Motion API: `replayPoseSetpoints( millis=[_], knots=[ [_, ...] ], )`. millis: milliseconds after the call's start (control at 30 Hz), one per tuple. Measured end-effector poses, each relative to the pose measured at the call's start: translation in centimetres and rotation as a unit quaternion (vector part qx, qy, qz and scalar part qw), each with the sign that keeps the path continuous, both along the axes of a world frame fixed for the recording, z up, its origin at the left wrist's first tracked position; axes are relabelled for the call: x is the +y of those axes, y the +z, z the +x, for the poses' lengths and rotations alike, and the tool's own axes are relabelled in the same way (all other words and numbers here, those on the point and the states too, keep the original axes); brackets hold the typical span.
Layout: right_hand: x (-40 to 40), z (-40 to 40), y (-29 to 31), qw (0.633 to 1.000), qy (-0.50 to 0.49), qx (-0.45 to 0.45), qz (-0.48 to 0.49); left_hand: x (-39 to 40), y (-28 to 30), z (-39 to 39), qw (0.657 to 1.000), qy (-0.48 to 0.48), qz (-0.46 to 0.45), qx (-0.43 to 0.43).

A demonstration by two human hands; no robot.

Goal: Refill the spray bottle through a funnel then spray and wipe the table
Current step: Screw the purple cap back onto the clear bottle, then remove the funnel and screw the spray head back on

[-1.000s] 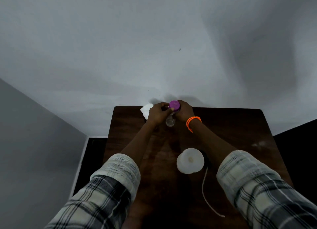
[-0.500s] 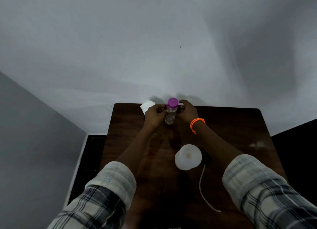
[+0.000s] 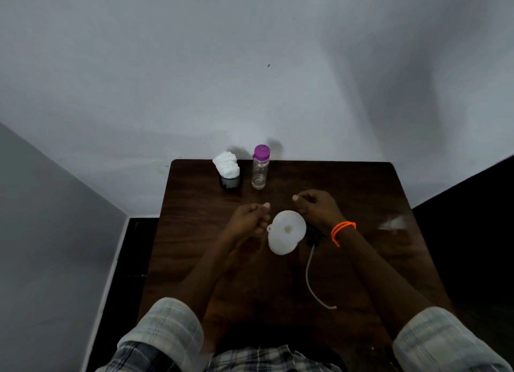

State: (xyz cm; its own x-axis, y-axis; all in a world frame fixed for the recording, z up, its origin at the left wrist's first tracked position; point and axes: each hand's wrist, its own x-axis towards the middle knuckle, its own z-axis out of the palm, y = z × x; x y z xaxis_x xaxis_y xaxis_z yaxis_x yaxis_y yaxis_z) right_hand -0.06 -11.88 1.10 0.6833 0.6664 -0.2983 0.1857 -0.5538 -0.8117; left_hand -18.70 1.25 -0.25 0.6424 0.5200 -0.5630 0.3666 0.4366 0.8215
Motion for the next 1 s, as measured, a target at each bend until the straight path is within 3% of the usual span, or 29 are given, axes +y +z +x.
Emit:
replayPoseSetpoints(
  millis=[200, 300, 500, 700, 1000],
  knots=[
    [-3.7, -2.0, 1.3, 0.996, 0.001, -0.095, 0.003, -1.7, -0.3, -1.8, 0.998, -0.053, 0.029, -0.019],
    [-4.5, -3.0, 1.4, 0.997, 0.002, -0.076, 0.015, -2.2, -0.5, -2.2, 0.996, -0.073, 0.056, -0.015],
    [-5.0, -3.7, 0.6, 0.996, -0.042, -0.056, 0.054, -2.7, 0.4, -2.1, 0.993, -0.021, 0.103, -0.054],
    [-5.2, -4.5, 0.4, 0.997, -0.067, -0.028, 0.039, -3.4, 0.7, -1.8, 0.984, -0.019, 0.175, -0.005],
    [-5.1, -4.8, 0.9, 0.994, -0.097, -0.005, 0.047, -3.5, 1.2, -1.7, 0.995, 0.006, 0.101, 0.004]
  ],
)
